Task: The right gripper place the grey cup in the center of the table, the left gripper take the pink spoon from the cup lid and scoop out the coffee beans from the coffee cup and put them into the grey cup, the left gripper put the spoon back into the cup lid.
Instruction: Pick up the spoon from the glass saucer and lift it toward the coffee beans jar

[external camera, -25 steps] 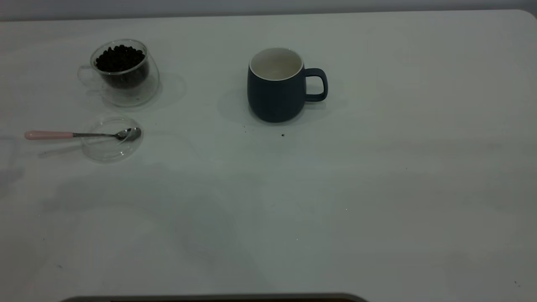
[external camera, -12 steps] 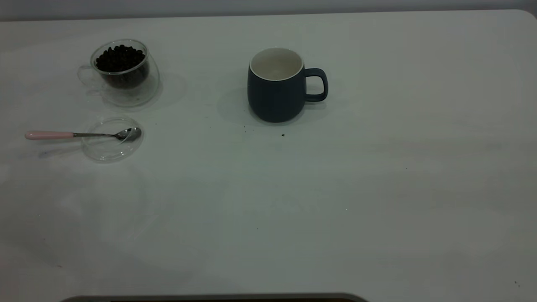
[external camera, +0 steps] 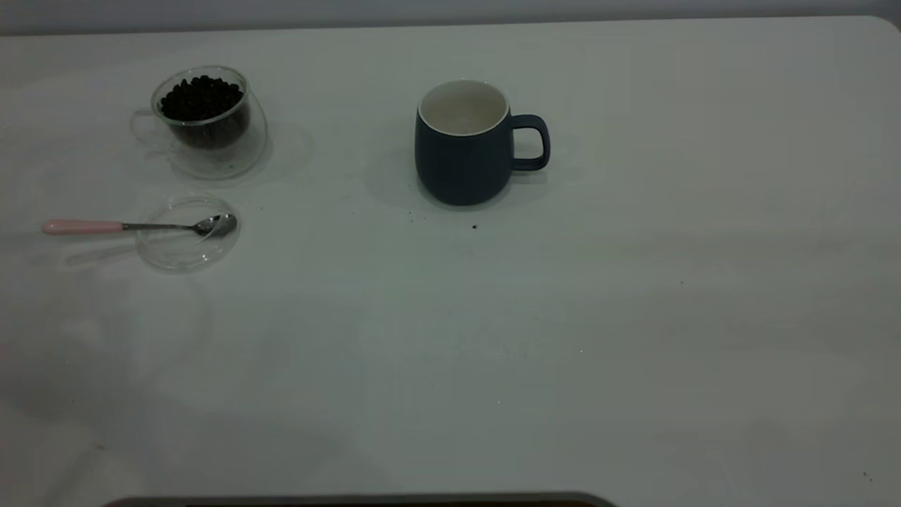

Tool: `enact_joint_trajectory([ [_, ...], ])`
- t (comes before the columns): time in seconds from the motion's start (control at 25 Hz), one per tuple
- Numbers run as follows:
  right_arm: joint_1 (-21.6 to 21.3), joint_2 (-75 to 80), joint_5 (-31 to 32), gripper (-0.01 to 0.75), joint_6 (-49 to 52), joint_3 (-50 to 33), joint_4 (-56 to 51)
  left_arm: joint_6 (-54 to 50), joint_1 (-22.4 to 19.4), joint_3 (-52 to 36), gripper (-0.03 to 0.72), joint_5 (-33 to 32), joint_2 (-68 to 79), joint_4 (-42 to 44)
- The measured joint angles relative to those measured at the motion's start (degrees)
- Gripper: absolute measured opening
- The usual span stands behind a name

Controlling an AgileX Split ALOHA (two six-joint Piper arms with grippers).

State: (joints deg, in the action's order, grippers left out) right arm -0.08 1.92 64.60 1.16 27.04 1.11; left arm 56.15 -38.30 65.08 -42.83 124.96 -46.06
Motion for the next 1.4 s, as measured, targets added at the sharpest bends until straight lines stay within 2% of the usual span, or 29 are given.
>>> enact_joint_trajectory([
  [0.24,0.00,0.00,0.00,0.531,0.00,0.00,0.00,0.22,1.79,5.45,0.584,-2.61,4.26,-0.72],
  [0.76,0.00,0.00,0.00,0.531,0.00,0.00,0.00,0.79,12.28,14.05,0.578,-3.64,13.73,-1.27],
  [1.24,0.00,0.00,0.00,0.531,0.00,0.00,0.00,4.64,12.74,14.72,0.578,-4.21,15.25,-5.05],
  [1.4,0.00,0.00,0.00,0.531,0.00,0.00,0.00,4.92,12.74,14.72,0.577,-7.99,15.25,-4.21],
])
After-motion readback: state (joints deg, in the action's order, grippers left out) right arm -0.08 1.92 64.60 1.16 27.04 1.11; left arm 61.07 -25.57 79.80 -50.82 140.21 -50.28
